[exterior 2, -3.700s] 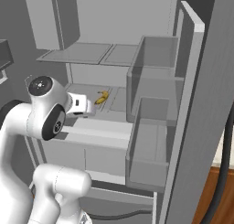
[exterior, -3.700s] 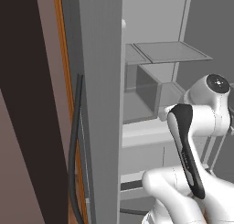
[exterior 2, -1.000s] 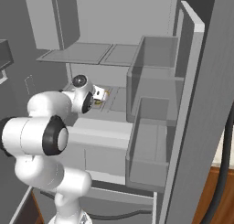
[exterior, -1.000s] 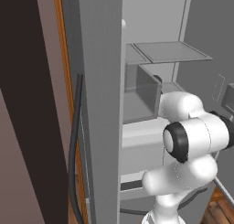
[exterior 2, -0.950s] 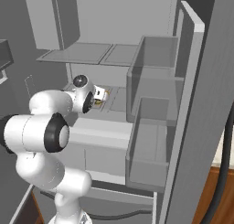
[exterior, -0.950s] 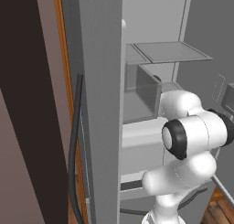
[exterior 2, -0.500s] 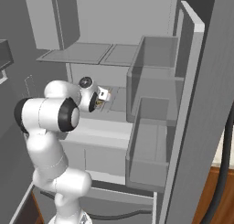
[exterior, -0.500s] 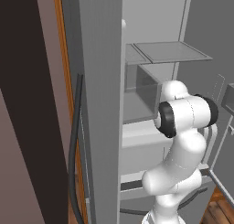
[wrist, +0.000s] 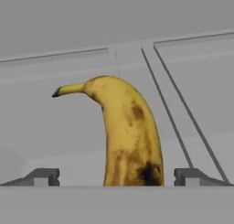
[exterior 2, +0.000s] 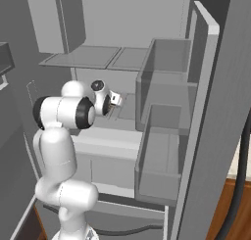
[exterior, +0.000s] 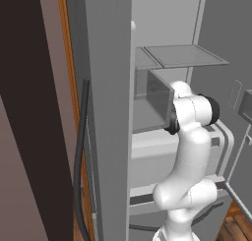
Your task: Pick the orange and banana from the fridge and place them inside the tupperware on the counter.
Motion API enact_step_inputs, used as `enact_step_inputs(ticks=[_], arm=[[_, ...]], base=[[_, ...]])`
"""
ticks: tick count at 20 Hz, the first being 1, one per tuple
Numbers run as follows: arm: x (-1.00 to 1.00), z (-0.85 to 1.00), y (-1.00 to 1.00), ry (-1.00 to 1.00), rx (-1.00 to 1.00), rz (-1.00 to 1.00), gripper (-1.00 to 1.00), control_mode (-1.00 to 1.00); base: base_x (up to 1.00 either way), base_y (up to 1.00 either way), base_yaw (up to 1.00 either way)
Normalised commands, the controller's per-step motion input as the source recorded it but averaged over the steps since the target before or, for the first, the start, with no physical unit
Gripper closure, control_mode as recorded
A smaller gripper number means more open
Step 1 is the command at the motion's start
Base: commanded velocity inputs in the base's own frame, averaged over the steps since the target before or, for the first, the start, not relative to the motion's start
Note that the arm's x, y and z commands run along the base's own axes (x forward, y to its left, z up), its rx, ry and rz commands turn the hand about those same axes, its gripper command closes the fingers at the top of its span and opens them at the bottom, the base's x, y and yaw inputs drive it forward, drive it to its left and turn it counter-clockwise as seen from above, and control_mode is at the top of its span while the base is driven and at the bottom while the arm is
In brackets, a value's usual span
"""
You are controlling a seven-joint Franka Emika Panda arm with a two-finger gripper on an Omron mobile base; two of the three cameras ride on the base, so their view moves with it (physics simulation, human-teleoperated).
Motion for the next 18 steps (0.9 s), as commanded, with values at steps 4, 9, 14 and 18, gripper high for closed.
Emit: enact_step_inputs(ticks=[4,9,14,18], arm=[[0.11,-0.65,0.0,0.07,0.0,-0.05,1.0,-1.0],[0.04,-0.36,0.0,0.02,0.0,-0.02,1.0,-1.0],[-0.28,-0.17,-0.03,0.0,0.0,0.0,1.0,-1.0],[-0.96,-0.16,-0.29,0.05,0.01,0.0,1.0,-1.0]], base=[[0.0,0.0,0.0],[0.0,0.0,0.0],[0.0,0.0,0.0],[0.0,0.0,0.0]])
